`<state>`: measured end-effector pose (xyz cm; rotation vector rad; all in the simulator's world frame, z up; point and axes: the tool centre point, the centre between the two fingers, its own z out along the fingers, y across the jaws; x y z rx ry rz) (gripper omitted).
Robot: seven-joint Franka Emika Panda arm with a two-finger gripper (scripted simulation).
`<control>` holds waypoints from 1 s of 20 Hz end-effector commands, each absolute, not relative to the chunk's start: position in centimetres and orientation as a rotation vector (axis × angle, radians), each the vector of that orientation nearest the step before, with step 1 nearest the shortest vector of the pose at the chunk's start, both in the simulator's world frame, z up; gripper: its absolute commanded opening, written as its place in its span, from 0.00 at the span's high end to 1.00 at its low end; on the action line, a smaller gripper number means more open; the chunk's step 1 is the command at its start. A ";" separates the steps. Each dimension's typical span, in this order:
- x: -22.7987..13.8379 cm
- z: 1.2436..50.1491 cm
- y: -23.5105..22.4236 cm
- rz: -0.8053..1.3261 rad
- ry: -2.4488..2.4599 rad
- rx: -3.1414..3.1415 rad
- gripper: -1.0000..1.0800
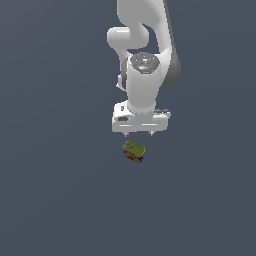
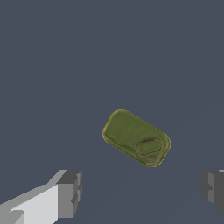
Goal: Pick up the object and move it to a goal position.
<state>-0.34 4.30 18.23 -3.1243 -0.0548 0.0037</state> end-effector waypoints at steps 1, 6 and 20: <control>-0.3 18.2 4.2 0.004 -0.066 -3.125 0.04; -0.3 17.8 4.2 0.004 -0.135 -3.124 0.04; 0.0 15.7 3.7 0.004 -0.596 -3.080 0.04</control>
